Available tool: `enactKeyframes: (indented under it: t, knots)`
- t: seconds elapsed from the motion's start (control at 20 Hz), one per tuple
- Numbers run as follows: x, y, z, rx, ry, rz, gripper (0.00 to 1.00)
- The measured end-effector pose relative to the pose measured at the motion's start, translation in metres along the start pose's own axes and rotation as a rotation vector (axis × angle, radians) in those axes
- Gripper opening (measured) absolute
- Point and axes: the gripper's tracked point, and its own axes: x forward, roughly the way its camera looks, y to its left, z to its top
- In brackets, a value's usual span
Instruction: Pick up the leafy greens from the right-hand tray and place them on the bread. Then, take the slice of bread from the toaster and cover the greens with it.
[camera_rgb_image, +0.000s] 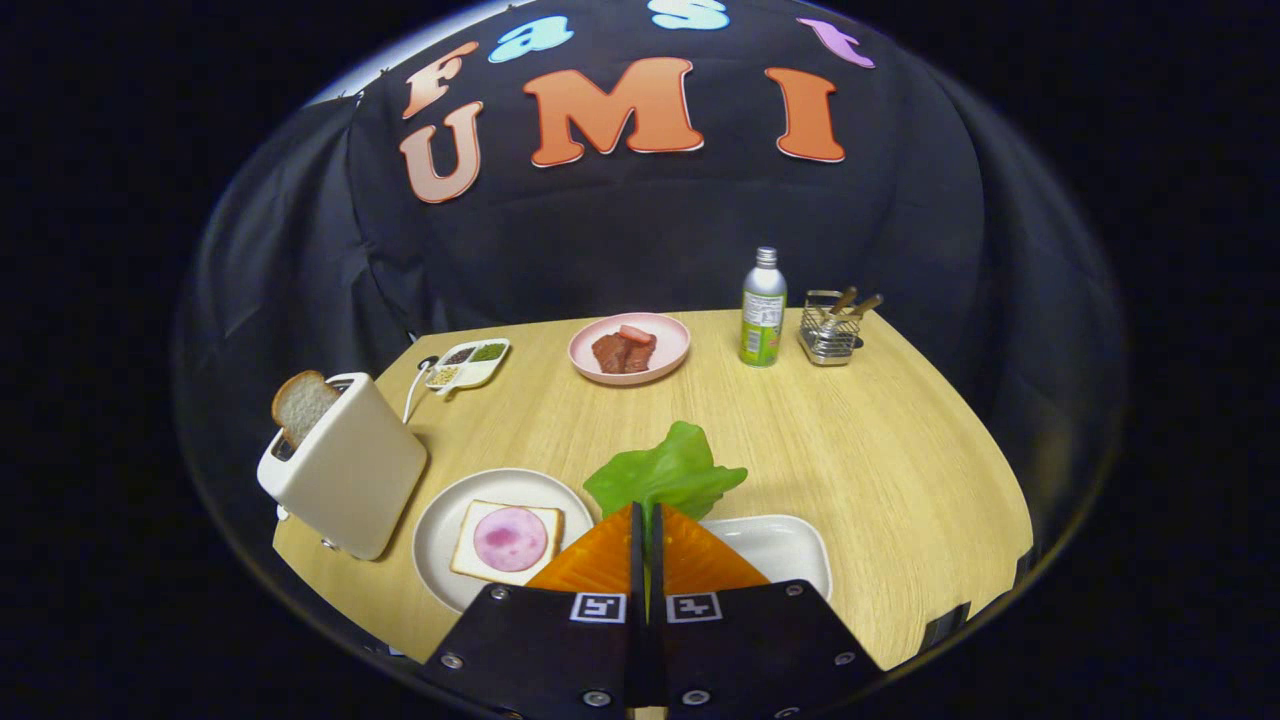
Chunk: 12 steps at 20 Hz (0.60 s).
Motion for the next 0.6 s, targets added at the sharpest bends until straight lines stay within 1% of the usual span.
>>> enactKeyframes:
  t: [0.3,0.6]
  knots:
    - [0.014,0.070,0.000,-0.038,0.009,0.099,0.00]
    - [0.026,0.113,-0.005,-0.047,0.035,0.145,0.01]
